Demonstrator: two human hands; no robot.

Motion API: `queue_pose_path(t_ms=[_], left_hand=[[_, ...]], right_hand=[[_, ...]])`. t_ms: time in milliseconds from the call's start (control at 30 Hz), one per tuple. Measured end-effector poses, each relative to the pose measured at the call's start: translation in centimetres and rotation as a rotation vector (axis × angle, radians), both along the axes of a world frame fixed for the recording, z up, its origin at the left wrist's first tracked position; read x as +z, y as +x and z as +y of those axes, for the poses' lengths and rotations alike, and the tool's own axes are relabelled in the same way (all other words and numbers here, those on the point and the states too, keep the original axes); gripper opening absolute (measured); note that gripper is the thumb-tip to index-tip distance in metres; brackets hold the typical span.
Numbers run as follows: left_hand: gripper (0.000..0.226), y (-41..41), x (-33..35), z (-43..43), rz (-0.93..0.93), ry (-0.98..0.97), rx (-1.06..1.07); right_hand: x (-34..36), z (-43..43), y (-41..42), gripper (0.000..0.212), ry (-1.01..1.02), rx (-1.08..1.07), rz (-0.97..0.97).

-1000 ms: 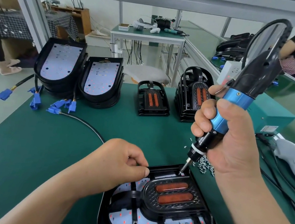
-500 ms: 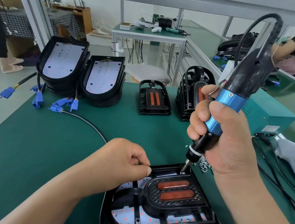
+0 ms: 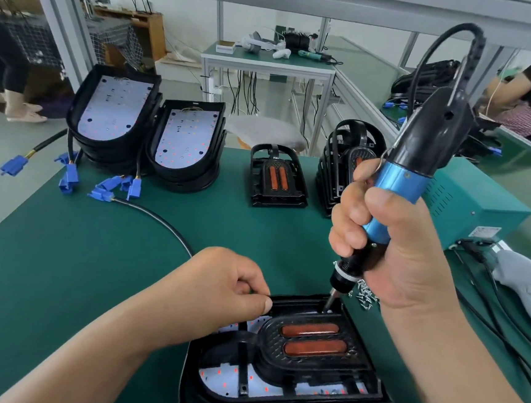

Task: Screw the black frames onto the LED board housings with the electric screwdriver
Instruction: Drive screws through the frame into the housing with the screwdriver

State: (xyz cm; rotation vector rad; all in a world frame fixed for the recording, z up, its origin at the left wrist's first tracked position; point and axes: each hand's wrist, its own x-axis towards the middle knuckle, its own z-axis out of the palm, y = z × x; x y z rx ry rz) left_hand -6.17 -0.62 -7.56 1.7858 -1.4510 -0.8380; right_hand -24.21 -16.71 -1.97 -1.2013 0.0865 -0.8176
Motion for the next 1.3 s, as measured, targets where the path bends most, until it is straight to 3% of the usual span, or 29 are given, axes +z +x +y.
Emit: queue_pose_path(t_ms=[233, 433, 500, 633, 700, 833, 900, 1000, 1300], left_hand=[[0.018, 0.1, 0.3, 0.3, 0.006, 0.017, -0.026], [0.014, 0.2, 0.3, 0.2, 0.011, -0.015, 0.037], [0.017, 0.3, 0.3, 0.1, 0.014, 0.009, 0.048], [0.018, 0.6, 0.8, 0.0, 0.111, 0.021, 0.063], [0.029, 0.9, 0.9, 0.0, 0.339, 0.033, 0.144], [0.02, 1.5, 1.1, -0.4, 1.096, 0.019, 0.285], [0.028, 1.7, 1.1, -0.5, 1.286, 0.007, 0.313], [0.037, 1.8, 1.0, -0.6, 1.297, -0.007, 0.324], [0.014, 1.3, 0.8, -0.7, 1.126, -0.003, 0.261]], right_hand=[[-0.2, -0.1, -0.4, 0.054, 0.012, 0.179, -0.132], [0.5, -0.3, -1.1, 0.039, 0.06, -0.022, -0.233], [0.4, -0.1, -0.9, 0.025, 0.12, -0.115, -0.238], [-0.1, 0.4, 0.0, 0.021, 0.263, -0.228, -0.241], [-0.4, 0.6, 0.2, 0.018, 0.323, -0.259, -0.241], [-0.5, 0.7, 0.2, 0.015, 0.38, -0.297, -0.269], [-0.4, 0.7, 0.2, 0.015, 0.387, -0.314, -0.273], [-0.5, 0.7, 0.2, 0.014, 0.402, -0.323, -0.274], [-0.6, 1.4, 0.6, 0.015, 0.384, -0.282, -0.268]])
